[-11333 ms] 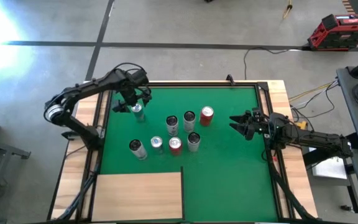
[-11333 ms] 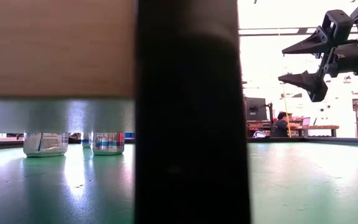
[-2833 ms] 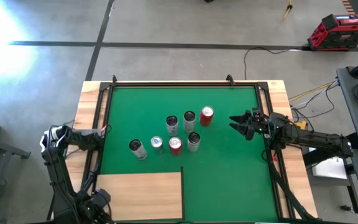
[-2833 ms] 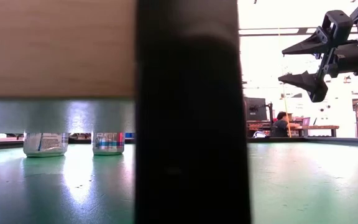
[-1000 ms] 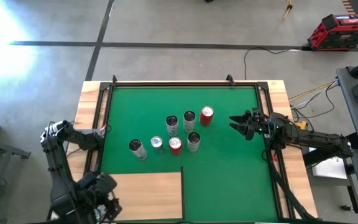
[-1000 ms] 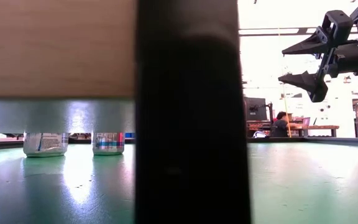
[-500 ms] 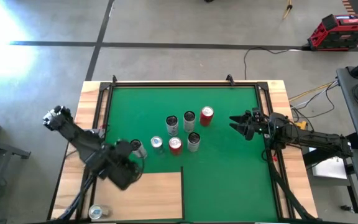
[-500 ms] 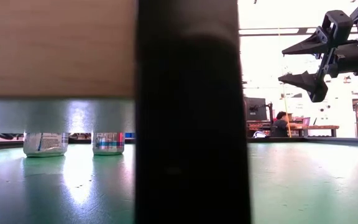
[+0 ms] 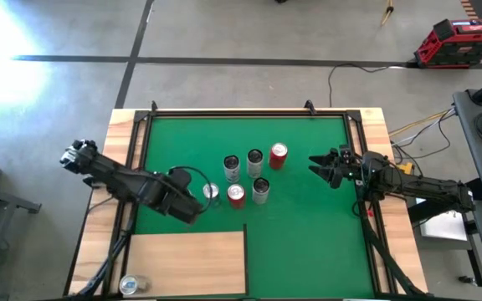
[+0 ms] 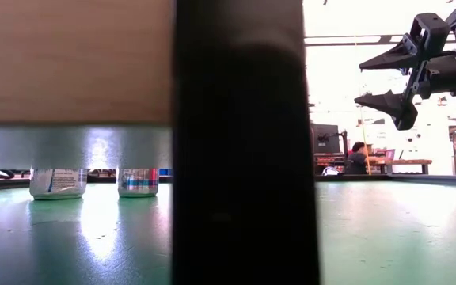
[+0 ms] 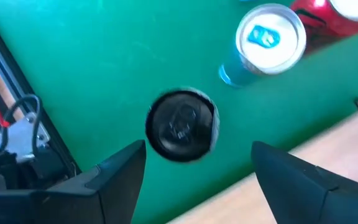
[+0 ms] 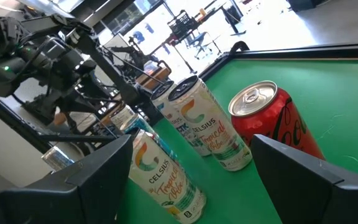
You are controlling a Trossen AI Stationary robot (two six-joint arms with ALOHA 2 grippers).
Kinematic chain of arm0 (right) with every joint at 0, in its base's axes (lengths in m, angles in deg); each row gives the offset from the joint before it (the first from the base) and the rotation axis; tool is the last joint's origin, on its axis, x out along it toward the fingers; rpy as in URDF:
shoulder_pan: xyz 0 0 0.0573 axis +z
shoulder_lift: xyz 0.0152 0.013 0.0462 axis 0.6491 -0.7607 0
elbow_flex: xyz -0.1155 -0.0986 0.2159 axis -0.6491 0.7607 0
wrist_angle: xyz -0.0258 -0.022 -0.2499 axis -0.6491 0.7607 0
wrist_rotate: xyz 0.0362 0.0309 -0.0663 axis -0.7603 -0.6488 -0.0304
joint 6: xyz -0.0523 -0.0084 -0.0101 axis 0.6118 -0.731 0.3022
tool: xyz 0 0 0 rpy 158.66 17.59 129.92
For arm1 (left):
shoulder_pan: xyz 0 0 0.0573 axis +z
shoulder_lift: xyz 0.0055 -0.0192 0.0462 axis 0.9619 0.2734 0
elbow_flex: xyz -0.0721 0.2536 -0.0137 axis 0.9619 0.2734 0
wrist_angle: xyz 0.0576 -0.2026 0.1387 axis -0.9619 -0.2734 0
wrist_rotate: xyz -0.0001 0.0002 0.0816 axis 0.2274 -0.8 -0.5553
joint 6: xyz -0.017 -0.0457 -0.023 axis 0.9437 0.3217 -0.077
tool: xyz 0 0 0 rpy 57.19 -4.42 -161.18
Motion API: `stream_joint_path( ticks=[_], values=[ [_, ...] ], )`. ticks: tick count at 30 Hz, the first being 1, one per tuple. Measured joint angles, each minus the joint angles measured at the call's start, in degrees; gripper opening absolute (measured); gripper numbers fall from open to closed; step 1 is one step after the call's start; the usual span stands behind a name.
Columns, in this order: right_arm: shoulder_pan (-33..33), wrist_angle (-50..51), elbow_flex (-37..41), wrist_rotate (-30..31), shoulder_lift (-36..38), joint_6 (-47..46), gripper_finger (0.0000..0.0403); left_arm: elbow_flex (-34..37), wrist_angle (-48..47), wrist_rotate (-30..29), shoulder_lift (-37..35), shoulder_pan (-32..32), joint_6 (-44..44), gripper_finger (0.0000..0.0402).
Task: Place canned beverage on shelf
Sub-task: Put the bottom white and blue soda can on the shelf
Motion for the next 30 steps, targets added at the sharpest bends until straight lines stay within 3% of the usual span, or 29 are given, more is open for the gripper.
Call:
stream_joint_path(
  ticks=[15,30],
  values=[
    [0.0,0.0,0.0,0.0,0.0,0.0,0.0318,9.1,4.4,1.3,-1.7,4.9,-3.2,0.0274],
    [0.0,0.0,0.0,0.0,0.0,0.0,0.0318,7.8,4.5,2.6,-1.8,5.3,-2.7,0.0274]
  ],
)
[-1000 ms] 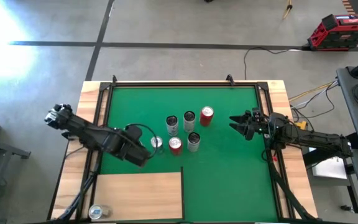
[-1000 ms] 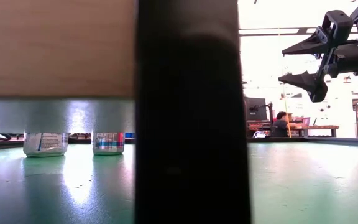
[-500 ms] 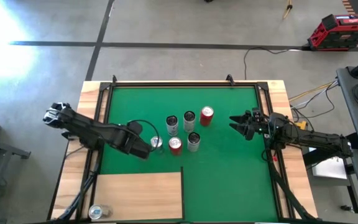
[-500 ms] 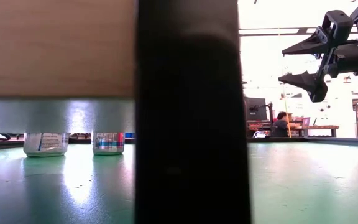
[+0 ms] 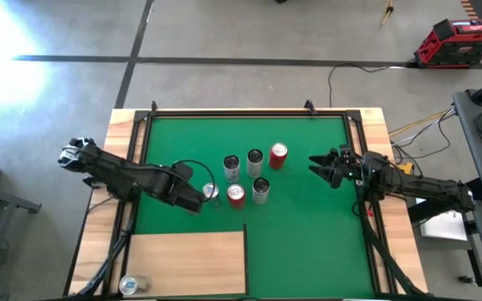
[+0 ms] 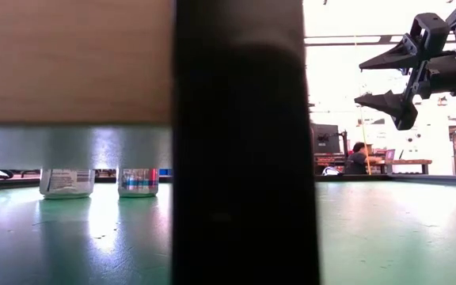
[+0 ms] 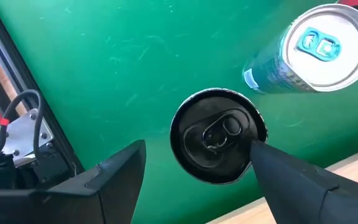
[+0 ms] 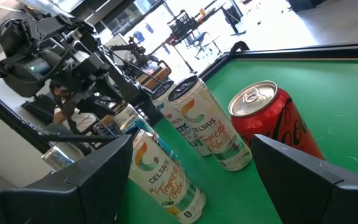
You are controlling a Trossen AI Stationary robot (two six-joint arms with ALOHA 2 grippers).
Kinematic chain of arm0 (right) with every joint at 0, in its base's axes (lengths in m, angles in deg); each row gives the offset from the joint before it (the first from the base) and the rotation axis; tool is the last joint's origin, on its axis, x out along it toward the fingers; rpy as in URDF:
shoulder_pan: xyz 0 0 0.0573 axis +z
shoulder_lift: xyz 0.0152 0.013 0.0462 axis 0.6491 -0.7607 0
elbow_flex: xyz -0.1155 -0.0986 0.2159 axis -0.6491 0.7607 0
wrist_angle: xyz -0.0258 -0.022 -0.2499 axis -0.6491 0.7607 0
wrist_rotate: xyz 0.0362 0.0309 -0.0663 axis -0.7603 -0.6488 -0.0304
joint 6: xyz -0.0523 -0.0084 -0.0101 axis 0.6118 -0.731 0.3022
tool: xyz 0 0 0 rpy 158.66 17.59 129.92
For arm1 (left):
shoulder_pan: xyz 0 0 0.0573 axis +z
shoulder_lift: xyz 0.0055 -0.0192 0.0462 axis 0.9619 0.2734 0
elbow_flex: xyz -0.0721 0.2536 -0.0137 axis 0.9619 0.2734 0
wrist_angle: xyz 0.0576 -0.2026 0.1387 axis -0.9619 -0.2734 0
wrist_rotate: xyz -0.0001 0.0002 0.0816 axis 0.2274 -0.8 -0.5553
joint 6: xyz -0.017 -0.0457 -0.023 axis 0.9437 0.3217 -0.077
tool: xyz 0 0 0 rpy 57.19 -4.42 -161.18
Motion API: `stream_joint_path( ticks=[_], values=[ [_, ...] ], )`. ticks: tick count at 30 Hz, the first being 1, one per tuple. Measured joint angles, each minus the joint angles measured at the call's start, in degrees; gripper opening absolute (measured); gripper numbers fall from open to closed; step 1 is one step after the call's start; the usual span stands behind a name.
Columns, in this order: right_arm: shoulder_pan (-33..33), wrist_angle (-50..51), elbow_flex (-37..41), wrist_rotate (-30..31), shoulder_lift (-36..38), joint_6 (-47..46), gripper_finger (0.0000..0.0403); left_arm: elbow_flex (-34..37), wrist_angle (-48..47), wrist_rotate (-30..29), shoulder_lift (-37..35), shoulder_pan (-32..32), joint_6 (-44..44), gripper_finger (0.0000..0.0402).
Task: Place canned beverage on shelf
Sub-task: Put the bottom white and blue soda can on the shelf
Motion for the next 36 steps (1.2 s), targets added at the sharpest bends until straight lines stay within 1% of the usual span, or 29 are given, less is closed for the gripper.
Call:
stream_joint_path(
  ticks=[4,10,15,23,30,36],
  values=[
    [0.0,0.0,0.0,0.0,0.0,0.0,0.0318,-1.5,0.0,0.1,0.0,0.0,0.2,0.0274],
    [0.0,0.0,0.0,0.0,0.0,0.0,0.0318,-4.7,0.0,0.1,0.0,-0.1,-2.1,0.0275],
    [0.0,0.0,0.0,0.0,0.0,0.0,0.0318,-3.5,0.1,0.3,0.9,-0.1,-3.7,0.0274],
    [0.0,0.0,0.0,0.0,0.0,0.0,0.0318,-2.8,1.5,1.9,2.8,-0.3,-12.9,0.0275],
    [0.0,0.0,0.0,0.0,0.0,0.0,0.0318,-2.4,1.3,1.4,3.0,-0.3,-16.7,0.0275],
    [0.0,0.0,0.0,0.0,0.0,0.0,0.0318,-1.3,1.5,-0.4,3.0,-0.2,-20.0,0.0275]
  ],
)
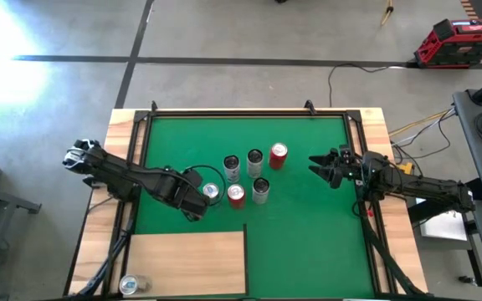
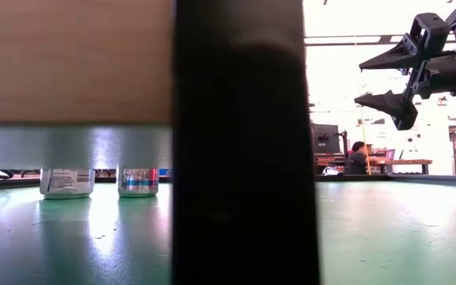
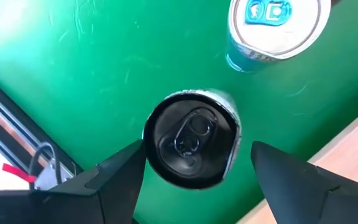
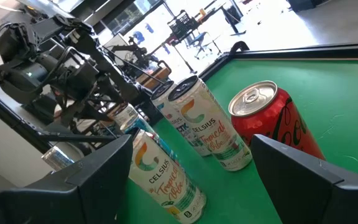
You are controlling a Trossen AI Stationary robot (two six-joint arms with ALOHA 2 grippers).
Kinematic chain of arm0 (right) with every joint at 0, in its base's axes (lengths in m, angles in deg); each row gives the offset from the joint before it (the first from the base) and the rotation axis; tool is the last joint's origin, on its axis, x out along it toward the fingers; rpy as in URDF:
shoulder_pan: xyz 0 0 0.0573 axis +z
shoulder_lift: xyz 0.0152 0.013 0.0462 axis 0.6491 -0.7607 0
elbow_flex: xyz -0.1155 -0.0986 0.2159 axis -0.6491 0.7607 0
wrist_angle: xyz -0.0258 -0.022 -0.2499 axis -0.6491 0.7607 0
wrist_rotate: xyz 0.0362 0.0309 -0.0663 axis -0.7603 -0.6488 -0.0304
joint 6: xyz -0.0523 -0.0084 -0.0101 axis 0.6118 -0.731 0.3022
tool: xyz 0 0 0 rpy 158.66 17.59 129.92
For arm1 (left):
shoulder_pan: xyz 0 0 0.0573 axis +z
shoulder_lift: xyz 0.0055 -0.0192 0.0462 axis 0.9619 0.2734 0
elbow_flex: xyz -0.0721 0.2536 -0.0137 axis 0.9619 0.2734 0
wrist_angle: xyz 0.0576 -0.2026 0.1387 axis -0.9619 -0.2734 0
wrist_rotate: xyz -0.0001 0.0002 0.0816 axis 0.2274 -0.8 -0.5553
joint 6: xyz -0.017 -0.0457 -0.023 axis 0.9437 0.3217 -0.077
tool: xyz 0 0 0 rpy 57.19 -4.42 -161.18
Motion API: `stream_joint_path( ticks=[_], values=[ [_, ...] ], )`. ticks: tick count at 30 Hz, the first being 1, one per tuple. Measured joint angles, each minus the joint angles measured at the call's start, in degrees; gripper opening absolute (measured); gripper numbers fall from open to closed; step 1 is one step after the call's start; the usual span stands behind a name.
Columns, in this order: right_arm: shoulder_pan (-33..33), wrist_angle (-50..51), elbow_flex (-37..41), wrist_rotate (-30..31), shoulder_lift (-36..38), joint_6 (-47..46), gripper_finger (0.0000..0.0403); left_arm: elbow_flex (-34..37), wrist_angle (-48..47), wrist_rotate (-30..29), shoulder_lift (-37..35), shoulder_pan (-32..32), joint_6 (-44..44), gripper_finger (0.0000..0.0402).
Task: Place canned beverage on shelf
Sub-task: Put the bottom white and blue soda can on the shelf
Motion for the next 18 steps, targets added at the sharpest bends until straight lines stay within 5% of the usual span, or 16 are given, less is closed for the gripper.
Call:
stream_joint_path(
  ticks=[18],
  values=[
    [0.0,0.0,0.0,0.0,0.0,0.0,0.0318,3.2,3.2,-1.6,-0.1,0.5,-8.9,0.0253]
  ],
)
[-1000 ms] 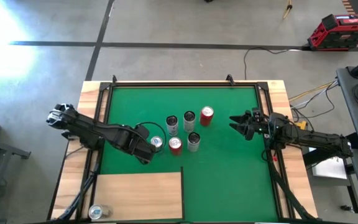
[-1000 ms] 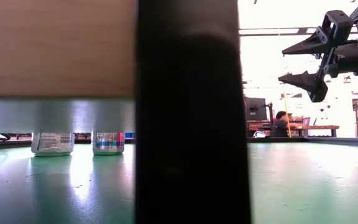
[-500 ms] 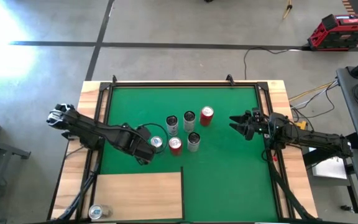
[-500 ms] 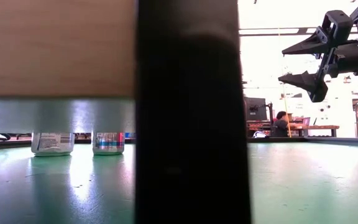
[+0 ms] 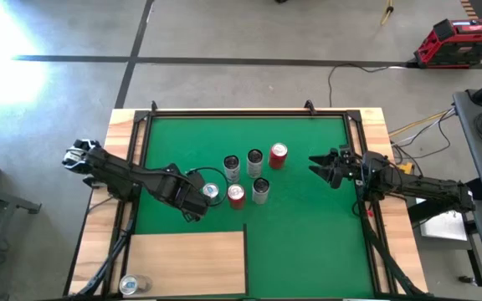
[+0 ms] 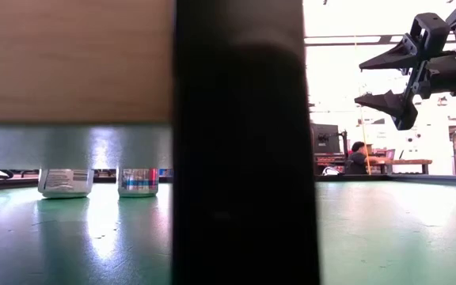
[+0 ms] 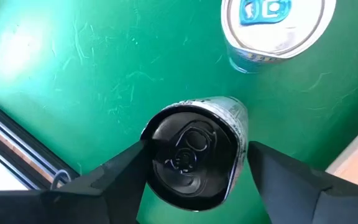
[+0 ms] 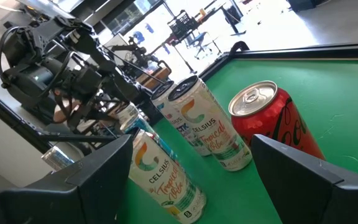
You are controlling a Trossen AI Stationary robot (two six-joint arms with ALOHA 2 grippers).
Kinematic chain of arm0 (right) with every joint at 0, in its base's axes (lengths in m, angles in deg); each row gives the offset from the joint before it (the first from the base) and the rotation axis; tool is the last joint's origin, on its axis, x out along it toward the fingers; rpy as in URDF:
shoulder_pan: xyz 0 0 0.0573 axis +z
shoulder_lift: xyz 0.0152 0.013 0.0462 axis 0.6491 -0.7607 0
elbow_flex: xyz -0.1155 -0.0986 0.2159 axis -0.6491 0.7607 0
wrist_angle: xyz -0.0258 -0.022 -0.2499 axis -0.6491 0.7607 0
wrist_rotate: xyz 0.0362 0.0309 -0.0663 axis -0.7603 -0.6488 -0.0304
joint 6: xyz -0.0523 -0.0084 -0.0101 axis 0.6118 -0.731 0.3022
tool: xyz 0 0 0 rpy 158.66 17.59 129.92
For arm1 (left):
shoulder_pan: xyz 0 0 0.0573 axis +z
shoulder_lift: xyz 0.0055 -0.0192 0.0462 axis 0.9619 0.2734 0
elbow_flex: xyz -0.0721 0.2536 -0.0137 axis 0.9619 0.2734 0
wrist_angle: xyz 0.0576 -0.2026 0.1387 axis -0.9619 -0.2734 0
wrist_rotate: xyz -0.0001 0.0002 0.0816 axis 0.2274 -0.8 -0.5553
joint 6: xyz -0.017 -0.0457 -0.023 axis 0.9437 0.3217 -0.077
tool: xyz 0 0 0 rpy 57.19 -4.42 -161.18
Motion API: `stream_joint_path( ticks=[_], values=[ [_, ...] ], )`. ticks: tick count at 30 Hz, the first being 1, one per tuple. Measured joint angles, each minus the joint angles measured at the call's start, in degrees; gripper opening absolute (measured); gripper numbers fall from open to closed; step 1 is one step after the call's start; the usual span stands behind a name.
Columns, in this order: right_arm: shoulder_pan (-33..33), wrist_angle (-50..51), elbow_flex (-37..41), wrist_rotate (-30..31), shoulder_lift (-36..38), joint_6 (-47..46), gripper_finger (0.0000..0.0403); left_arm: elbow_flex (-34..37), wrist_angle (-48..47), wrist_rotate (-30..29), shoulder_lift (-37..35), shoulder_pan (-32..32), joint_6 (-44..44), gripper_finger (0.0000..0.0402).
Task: Place canned beverage on shelf
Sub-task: Put the bottom white and blue soda can on the shelf
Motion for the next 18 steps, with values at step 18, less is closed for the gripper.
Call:
stream_joint_path(
  ticks=[18],
  values=[
    [0.0,0.0,0.0,0.0,0.0,0.0,0.0318,-0.7,1.8,3.6,-0.2,-0.3,4.7,0.0152]
  ],
)
